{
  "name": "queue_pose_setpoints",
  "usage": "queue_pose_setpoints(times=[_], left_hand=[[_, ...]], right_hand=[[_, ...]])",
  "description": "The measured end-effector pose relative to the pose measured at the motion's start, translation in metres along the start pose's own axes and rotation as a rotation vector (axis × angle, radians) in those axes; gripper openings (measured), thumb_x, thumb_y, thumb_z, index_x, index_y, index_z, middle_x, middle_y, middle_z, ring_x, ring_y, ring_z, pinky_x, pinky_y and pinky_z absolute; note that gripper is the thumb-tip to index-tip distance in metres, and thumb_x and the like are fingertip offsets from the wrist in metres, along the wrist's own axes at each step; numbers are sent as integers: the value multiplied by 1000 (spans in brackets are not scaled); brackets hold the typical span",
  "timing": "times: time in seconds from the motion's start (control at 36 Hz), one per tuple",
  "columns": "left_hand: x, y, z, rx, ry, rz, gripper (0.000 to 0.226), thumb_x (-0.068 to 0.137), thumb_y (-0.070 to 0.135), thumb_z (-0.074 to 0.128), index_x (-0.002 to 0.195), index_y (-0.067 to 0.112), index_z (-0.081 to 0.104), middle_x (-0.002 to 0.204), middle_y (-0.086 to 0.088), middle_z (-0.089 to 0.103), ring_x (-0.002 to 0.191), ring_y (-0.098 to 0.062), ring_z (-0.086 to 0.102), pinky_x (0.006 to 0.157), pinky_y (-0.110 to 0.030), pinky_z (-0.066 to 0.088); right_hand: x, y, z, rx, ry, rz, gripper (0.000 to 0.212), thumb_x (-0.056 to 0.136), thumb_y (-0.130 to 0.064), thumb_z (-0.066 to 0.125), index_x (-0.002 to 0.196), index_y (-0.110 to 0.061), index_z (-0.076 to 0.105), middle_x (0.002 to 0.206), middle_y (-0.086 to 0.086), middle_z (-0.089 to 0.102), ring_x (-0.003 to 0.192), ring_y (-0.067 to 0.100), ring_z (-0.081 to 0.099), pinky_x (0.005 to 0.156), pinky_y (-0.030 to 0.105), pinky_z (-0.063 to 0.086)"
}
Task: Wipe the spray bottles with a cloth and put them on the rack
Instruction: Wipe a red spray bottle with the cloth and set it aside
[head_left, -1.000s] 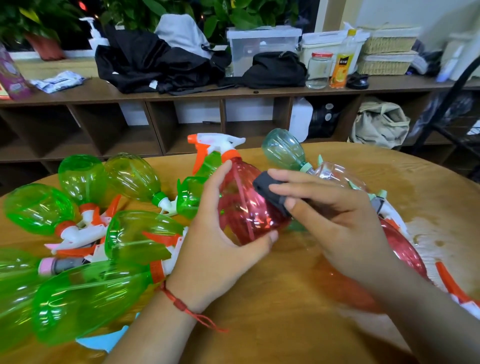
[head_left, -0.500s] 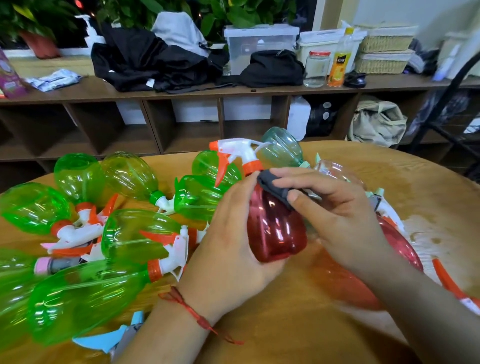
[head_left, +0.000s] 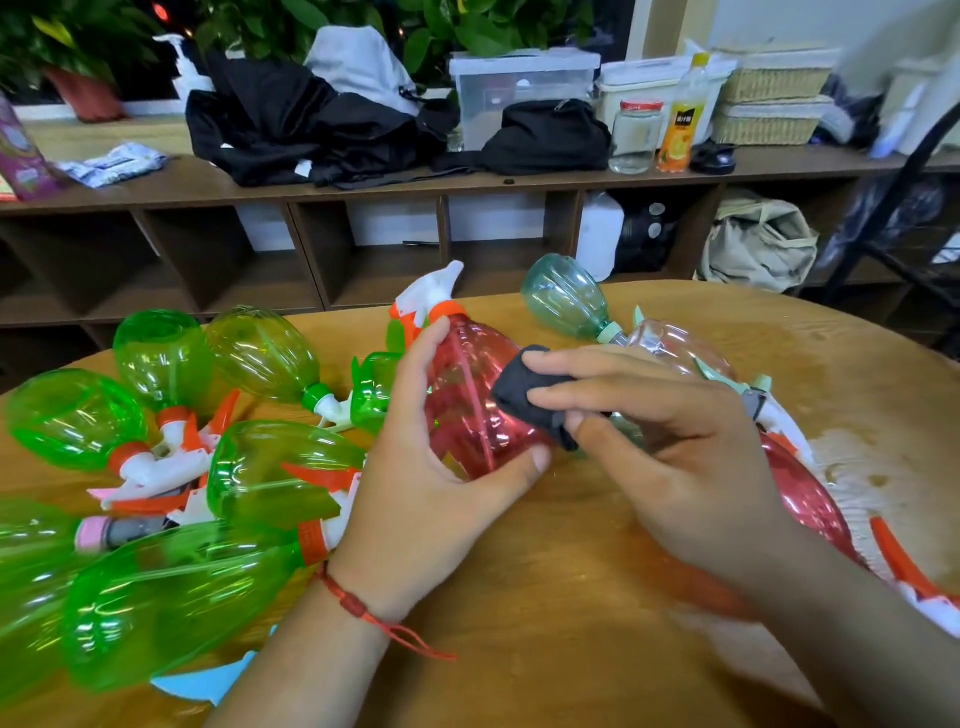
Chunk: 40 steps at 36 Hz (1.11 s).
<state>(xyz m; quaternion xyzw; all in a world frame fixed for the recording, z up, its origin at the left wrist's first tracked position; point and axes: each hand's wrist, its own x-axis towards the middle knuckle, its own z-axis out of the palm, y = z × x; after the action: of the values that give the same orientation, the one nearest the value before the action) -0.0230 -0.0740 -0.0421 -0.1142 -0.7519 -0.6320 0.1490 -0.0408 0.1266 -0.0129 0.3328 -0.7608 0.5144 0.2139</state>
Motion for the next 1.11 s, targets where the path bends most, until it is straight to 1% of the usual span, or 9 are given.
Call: queue_pose_setpoints(times=[0.17,0.28,0.39,0.47,0.58,0.69,0.81,1.03,1.11], left_hand=[[-8,16,0,29,-144,82,113,72,10,98,162,29,33,156,17,49,145,-16,52,115,-43,50],[-12,22,3,109,-227,118,117,66,34,100,162,37,31,155,29,45,146,-4,48,115,-24,45],[-7,18,2,288,-213,164,120,67,49,98,164,40,28,161,26,39,152,-6,40,122,-29,39],[-6,15,4,368,-172,194,118,71,41,99,165,35,28,161,18,42,150,-12,45,121,-37,44],[-7,13,8,425,-123,183,120,72,31,97,166,34,23,163,19,37,152,-3,39,121,-28,40],[-1,7,2,377,-20,154,118,73,29,97,166,36,26,162,11,41,151,-11,43,119,-38,45],[5,-1,-7,157,52,93,114,71,32,96,163,43,30,157,4,52,142,-22,57,113,-50,51],[-1,12,-2,-72,46,96,103,74,14,92,161,21,36,154,4,54,139,-19,59,107,-31,54],[-5,18,-3,-90,-29,125,106,74,19,95,161,17,34,155,1,52,140,-27,57,108,-38,55]], right_hand=[[5,1,-6,379,85,240,25,99,-1,63,117,-11,77,130,3,75,128,22,67,103,38,57],[8,4,-11,595,101,365,26,102,-7,57,122,-8,74,129,11,74,119,29,70,90,40,58],[7,7,-9,533,115,316,26,101,3,57,118,-7,74,129,7,75,128,25,67,101,35,56],[7,9,-5,384,103,278,30,99,10,60,115,-10,77,128,2,76,128,19,67,104,33,55],[3,8,-2,182,70,181,29,97,10,66,117,-8,78,131,0,74,130,18,66,109,38,53],[-1,4,3,26,34,58,26,95,7,72,115,-8,79,133,0,73,127,17,67,107,39,54],[-1,0,4,-45,0,-35,26,94,5,73,114,-9,80,133,1,72,125,17,68,106,37,54],[-1,-3,0,201,78,61,25,97,6,65,115,-6,77,132,5,74,127,24,68,105,43,56],[2,-3,-2,424,105,164,29,99,5,61,123,-7,73,133,8,73,132,26,65,105,40,55]])
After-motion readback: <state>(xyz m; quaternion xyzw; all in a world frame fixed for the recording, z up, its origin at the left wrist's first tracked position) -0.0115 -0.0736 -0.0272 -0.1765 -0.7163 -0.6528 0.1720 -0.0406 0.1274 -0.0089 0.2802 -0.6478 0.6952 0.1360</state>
